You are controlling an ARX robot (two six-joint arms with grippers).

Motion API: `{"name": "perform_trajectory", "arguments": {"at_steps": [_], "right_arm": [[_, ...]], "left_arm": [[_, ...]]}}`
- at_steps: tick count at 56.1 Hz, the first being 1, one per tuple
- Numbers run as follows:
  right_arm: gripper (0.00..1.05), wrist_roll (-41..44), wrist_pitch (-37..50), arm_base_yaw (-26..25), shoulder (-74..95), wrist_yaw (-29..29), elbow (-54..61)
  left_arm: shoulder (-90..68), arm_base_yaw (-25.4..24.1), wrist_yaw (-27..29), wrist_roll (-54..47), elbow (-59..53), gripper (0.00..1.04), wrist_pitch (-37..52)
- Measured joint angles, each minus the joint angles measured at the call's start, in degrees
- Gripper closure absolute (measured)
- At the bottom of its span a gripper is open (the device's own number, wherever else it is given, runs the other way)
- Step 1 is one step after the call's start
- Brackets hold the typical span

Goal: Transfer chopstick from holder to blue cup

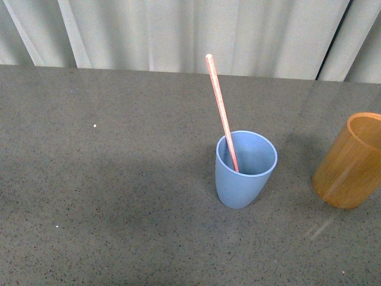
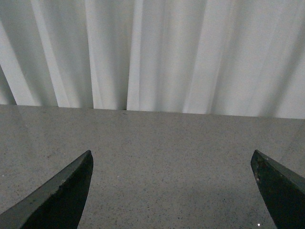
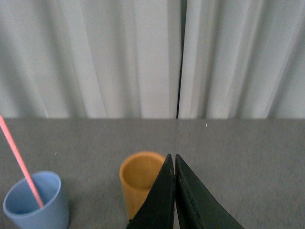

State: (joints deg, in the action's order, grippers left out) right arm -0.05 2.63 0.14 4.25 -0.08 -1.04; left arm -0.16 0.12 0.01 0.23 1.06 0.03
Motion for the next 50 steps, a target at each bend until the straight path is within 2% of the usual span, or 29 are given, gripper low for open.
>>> {"name": "perform_trajectory", "arguments": {"at_steps": [3,19,50], "right_arm": [[1.04,0.0,-2.2,0.0,-2.7,0.0,0.0],[1.04,0.0,-2.5,0.0,-4.0,0.0,0.0],[0.14,0.0,-2.5,0.0,-4.0,0.0,0.0]], "left_arm": [[0.0,0.0,0.0,0.0,0.0,0.07,0.0],[0.0,0.0,0.0,0.0,0.0,0.07,0.0],[0.0,0.0,0.0,0.0,0.0,0.07,0.0]]}}
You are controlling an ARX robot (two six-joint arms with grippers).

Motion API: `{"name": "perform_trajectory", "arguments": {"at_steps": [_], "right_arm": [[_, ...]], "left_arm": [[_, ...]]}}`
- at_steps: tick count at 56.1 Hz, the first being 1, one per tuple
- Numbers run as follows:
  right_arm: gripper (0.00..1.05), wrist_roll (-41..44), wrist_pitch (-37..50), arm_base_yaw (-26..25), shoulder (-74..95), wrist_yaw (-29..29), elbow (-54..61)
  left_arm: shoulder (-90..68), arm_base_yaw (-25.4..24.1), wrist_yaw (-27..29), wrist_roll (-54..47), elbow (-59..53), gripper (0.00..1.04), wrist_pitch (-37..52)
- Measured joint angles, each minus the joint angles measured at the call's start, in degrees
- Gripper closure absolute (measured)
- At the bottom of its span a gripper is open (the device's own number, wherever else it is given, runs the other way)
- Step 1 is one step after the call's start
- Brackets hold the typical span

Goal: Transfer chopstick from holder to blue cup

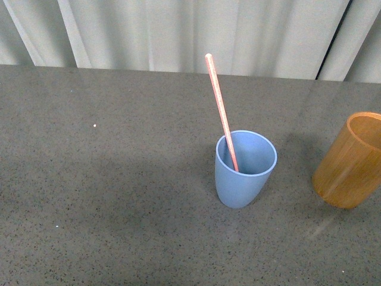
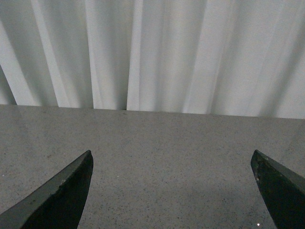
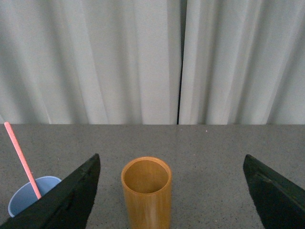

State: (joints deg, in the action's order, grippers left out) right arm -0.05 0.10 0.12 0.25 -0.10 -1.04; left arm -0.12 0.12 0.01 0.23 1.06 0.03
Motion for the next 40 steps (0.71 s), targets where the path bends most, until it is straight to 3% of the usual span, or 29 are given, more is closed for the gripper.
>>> {"name": "perform_trajectory", "arguments": {"at_steps": [3,40], "right_arm": [[0.08,-0.1,0.0,0.0,0.0,0.0,0.0],[0.10,-0.1,0.0,0.0,0.0,0.0,0.0]], "left_arm": [[0.0,0.0,0.0,0.0,0.0,0.07,0.0],[0.0,0.0,0.0,0.0,0.0,0.07,0.0]]}}
